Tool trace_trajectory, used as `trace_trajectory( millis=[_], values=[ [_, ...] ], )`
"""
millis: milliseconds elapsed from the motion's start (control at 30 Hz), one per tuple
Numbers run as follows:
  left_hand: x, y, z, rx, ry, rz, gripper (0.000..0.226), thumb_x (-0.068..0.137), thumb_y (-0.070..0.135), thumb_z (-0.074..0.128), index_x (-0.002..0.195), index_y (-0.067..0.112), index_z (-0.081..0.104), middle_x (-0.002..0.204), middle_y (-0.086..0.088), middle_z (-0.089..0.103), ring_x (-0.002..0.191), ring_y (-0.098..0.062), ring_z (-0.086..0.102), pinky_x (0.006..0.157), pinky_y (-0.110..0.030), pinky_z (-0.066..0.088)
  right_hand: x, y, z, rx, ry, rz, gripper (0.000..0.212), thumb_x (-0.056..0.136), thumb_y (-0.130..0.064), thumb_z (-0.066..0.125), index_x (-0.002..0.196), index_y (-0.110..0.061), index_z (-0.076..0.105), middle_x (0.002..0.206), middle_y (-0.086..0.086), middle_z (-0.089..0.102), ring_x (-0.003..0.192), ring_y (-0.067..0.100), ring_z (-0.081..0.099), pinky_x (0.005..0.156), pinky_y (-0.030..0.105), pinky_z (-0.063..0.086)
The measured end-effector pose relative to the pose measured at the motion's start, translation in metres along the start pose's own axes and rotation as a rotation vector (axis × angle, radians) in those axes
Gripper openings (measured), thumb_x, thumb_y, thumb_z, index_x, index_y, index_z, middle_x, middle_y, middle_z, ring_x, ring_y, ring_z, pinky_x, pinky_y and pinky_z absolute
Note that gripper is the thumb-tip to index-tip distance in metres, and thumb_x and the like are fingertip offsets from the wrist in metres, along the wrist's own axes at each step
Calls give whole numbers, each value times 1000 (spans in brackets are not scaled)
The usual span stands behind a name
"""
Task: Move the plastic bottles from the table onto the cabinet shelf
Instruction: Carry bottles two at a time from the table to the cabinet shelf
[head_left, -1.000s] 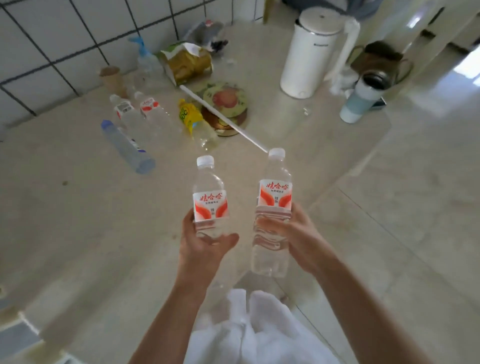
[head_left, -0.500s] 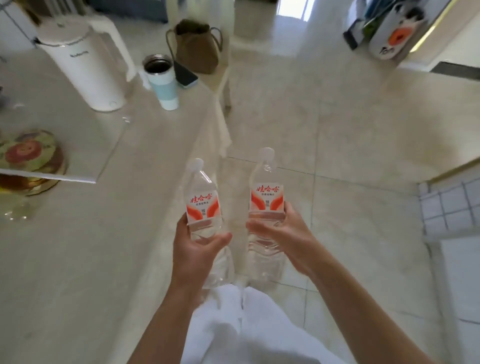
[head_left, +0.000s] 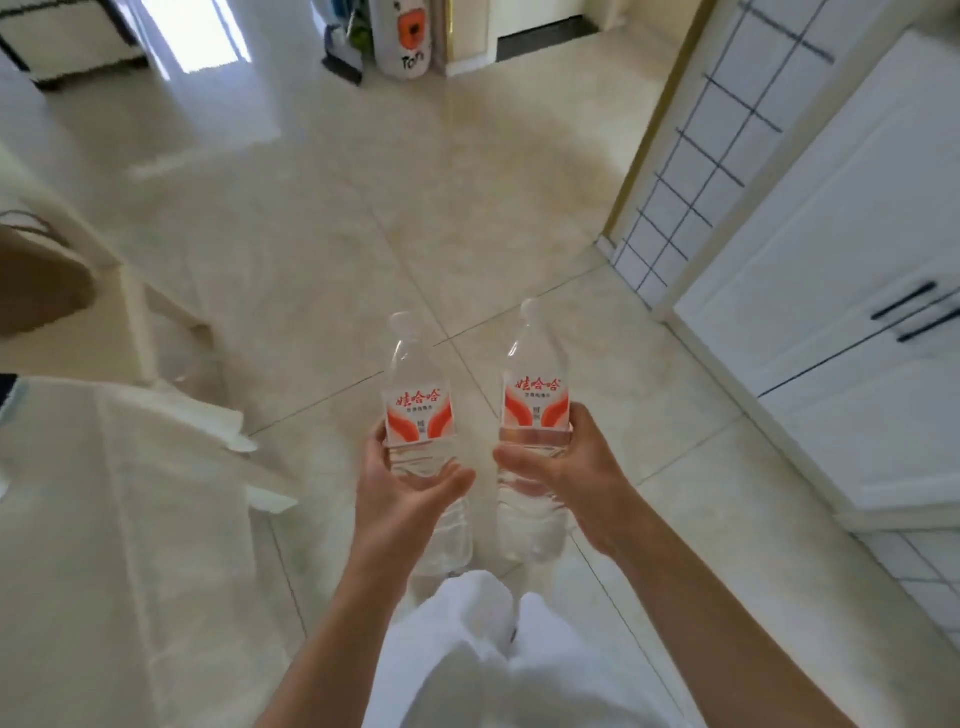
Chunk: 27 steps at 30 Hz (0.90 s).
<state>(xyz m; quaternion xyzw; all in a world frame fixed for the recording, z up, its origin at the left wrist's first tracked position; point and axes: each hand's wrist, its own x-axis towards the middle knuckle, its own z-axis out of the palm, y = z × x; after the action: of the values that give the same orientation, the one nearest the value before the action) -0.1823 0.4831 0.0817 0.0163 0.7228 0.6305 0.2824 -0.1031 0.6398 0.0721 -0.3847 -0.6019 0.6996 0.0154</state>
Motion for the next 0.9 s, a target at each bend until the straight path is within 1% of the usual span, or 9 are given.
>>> trace_trajectory(
  millis=[133, 267, 333, 433, 500, 567, 633, 767, 900],
  values=[
    [47, 22, 24, 95, -200, 33, 73, 66, -10, 81, 127, 8, 47, 96, -3, 70, 75, -5, 72, 60, -12, 52, 13, -6, -19, 94, 197, 18, 72, 58, -24, 91, 116, -21, 48, 108, 2, 70, 97, 21, 70, 85, 50, 57],
    [79, 39, 59, 146, -382, 37, 69, 69, -14, 77, 124, 12, 44, 94, -1, 67, 67, 2, 70, 54, -9, 50, 16, -7, -40, 183, 365, 40, 83, 45, -36, 94, 114, -23, 49, 105, -1, 71, 96, 22, 71, 87, 50, 56],
    [90, 42, 79, 157, -477, 25, 73, 70, -16, 75, 127, 13, 41, 98, -5, 66, 68, -1, 71, 56, -11, 52, 15, -6, -51, 217, 458, 45, 88, 39, -41, 93, 113, -24, 49, 105, 0, 71, 95, 23, 71, 85, 50, 57],
    [103, 39, 110, 175, -585, 3, 78, 68, -20, 73, 129, 14, 40, 104, -12, 66, 74, -10, 73, 61, -19, 56, 9, -3, -69, 251, 576, 63, 79, 47, -33, 94, 113, -25, 50, 103, -2, 71, 94, 19, 71, 85, 47, 58],
    [108, 36, 134, 203, -644, 2, 82, 65, -18, 77, 129, 19, 41, 108, -12, 65, 79, -14, 74, 64, -23, 58, 4, 0, -86, 271, 639, 77, 73, 54, -24, 93, 114, -25, 50, 104, -3, 70, 94, 17, 70, 87, 44, 58],
    [110, 35, 158, 240, -691, 12, 86, 62, -15, 81, 128, 24, 42, 112, -11, 64, 81, -18, 74, 67, -26, 59, 0, 2, -104, 293, 703, 91, 74, 53, -23, 93, 114, -25, 51, 104, -3, 70, 94, 17, 70, 88, 43, 57],
    [110, 35, 183, 273, -731, 23, 87, 60, -13, 83, 127, 25, 43, 112, -9, 64, 79, -15, 74, 65, -23, 58, -2, 4, -120, 315, 753, 91, 74, 52, -22, 93, 114, -24, 52, 104, -3, 70, 94, 17, 70, 88, 43, 57],
    [102, 35, 237, 322, -818, 38, 87, 60, -11, 84, 129, 24, 43, 109, -4, 64, 77, -8, 73, 62, -18, 56, -5, 4, -162, 347, 825, 78, 60, 60, -15, 90, 104, -30, 52, 102, -4, 69, 92, 16, 70, 84, 37, 58],
    [94, 34, 301, 355, -873, 39, 88, 60, -7, 85, 130, 25, 43, 109, 0, 65, 80, -7, 73, 67, -22, 59, -5, 3, -217, 370, 874, 77, 71, 61, -15, 89, 119, -20, 49, 108, -1, 68, 95, 17, 69, 82, 35, 59]
  ],
)
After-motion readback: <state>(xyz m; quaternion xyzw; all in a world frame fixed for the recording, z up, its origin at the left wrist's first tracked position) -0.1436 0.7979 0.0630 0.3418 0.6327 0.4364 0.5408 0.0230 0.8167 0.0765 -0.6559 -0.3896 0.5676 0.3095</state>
